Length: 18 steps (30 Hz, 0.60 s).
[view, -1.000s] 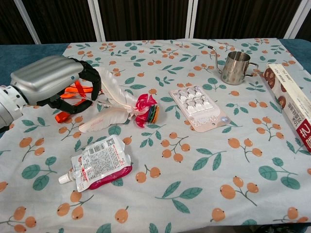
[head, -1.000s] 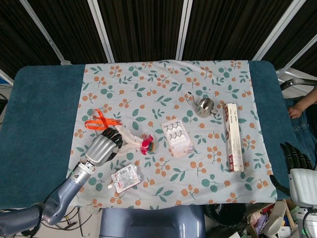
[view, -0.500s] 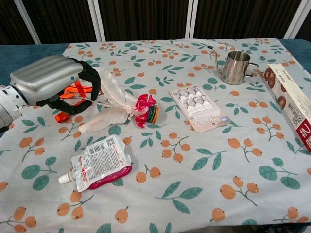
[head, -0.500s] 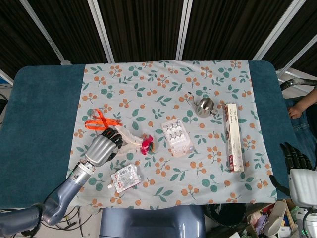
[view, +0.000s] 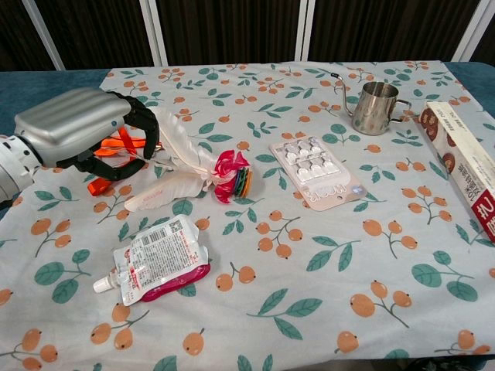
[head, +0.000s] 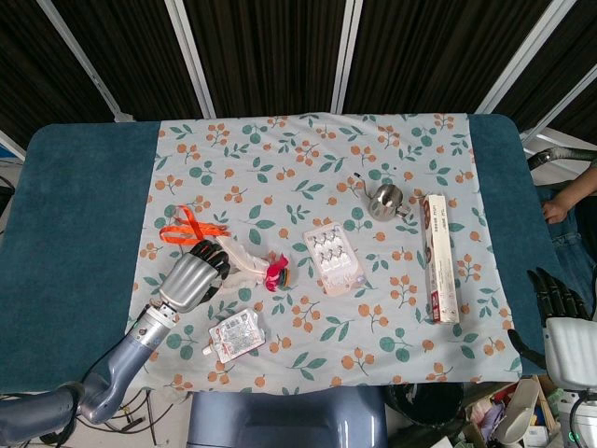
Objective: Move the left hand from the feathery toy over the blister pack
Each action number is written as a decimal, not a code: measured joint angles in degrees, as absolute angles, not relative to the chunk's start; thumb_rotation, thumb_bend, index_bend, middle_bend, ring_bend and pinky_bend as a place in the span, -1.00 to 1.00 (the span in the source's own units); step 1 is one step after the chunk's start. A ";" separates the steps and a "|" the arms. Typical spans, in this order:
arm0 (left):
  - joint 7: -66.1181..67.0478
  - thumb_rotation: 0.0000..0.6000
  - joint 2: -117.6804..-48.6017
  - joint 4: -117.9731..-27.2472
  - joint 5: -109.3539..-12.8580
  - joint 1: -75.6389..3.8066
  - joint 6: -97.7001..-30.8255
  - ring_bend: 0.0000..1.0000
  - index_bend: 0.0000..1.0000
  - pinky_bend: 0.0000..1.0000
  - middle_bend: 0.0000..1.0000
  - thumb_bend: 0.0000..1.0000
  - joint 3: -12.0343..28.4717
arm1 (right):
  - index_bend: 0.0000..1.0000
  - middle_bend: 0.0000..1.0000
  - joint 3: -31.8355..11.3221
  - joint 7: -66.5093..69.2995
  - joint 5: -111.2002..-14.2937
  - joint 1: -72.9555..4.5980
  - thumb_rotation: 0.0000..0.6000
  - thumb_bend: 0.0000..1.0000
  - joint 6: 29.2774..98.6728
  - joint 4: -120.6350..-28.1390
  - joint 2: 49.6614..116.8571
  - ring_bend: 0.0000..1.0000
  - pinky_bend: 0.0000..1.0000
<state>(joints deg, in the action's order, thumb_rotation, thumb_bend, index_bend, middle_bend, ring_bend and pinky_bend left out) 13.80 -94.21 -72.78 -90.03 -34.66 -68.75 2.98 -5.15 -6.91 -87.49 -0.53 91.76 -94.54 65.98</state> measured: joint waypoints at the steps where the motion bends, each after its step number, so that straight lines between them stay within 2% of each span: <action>1: 13.83 1.00 -94.23 -72.76 -90.04 -34.71 -68.72 -0.54 0.15 -0.54 -0.25 -0.08 3.00 | -0.88 -0.90 -5.16 -6.92 -87.53 -0.53 1.00 -0.72 91.78 -94.54 65.97 -0.81 -0.68; 18: 16.19 1.00 -94.08 -74.43 -91.25 -36.48 -68.56 -0.54 0.15 -0.54 -0.25 -0.08 4.10 | -0.88 -0.90 -5.13 -6.80 -87.66 -0.56 1.00 -0.72 91.79 -94.56 65.98 -0.81 -0.68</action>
